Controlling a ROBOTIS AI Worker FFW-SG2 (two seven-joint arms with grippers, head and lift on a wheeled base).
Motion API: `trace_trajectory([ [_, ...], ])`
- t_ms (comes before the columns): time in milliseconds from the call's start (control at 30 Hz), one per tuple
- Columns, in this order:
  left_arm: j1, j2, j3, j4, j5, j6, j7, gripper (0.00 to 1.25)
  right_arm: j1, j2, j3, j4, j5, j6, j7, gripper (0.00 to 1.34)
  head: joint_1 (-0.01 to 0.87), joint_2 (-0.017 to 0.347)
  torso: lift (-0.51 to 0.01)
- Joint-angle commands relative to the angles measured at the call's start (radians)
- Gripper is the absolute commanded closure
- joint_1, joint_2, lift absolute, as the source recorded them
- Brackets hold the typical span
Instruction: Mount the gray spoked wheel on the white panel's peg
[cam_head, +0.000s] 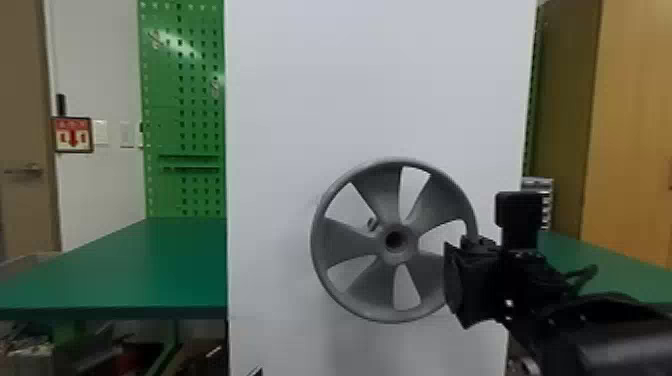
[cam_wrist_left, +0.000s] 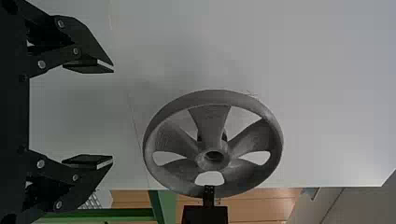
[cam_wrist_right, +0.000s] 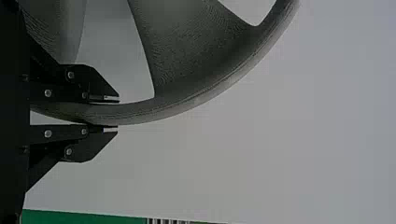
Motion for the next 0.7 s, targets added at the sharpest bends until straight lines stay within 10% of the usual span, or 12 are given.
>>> trace_trajectory([
  [0, 0.0, 0.0, -0.002, 0.001, 0.002, 0.0, 0.0, 0.55, -0.006, 0.007, 0.0, 0.011, -0.002, -0.012, -0.002, 1.19, 0.123, -0.008, -0.397],
  [667, 0.002, 0.0, 0.0, -0.001, 0.002, 0.0, 0.0, 0.56, -0.032, 0.03, 0.005, 0.061, -0.025, -0.033, -0.019, 1.21, 0.123, -0.008, -0.397],
])
